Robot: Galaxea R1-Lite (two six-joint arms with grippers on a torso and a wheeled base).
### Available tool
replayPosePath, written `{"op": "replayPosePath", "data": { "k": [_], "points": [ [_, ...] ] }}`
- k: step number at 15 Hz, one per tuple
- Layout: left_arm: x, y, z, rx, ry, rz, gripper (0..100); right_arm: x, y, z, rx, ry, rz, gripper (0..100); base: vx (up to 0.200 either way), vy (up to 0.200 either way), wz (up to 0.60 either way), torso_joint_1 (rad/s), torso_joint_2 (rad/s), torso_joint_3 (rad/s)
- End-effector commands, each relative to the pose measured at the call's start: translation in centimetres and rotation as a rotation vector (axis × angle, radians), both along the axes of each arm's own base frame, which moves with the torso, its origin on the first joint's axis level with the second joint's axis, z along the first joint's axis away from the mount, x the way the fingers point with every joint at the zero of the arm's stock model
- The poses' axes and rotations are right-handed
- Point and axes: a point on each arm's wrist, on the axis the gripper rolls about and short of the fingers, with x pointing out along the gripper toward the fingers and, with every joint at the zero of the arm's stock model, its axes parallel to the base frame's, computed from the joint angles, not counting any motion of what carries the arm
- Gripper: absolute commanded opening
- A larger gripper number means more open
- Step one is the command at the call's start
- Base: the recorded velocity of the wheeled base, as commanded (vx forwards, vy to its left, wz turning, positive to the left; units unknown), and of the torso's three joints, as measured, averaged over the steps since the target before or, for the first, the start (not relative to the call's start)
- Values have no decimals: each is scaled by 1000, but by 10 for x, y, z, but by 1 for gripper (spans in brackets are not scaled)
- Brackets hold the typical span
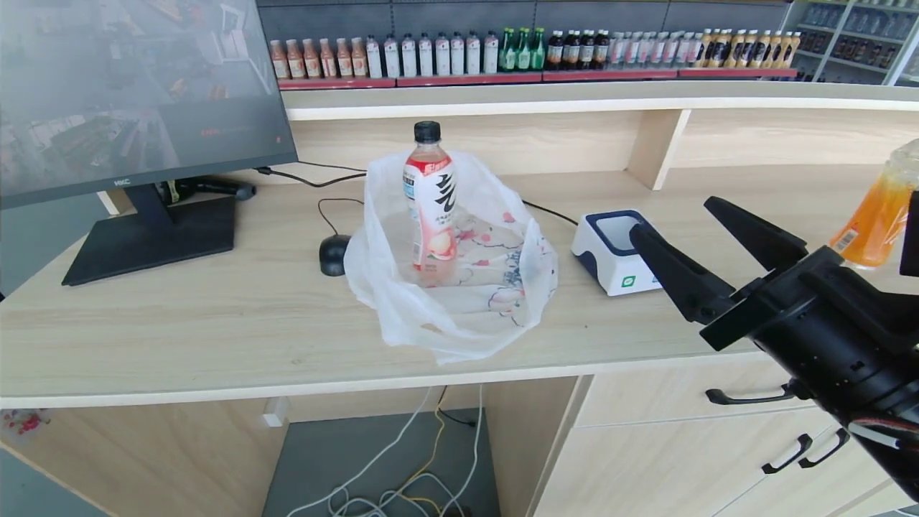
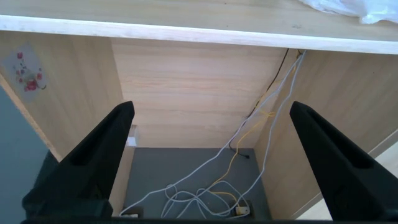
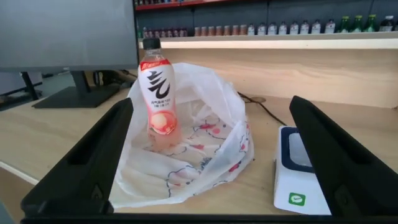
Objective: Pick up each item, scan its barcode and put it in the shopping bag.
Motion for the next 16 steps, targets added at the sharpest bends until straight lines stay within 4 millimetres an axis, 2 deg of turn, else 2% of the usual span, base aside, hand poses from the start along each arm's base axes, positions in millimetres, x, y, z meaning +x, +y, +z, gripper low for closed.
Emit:
{"op": "replayPosePath", "data": {
  "k": [1, 6, 16],
  "points": [
    [0, 0, 0, -1, -1, 2, 100, -6, -4, -3, -3, 9, 3, 100, 0, -200, 0, -2, 2, -2],
    [0, 0, 0, -1, -1, 0, 100, -18, -12, -3, 9, 7, 5, 100, 0, -200, 0, 0, 0, 3],
    [0, 0, 0, -1, -1, 2, 100, -6, -4, -5, 4, 21, 8, 100, 0, -200, 0, 2, 3, 0]
  ]
}}
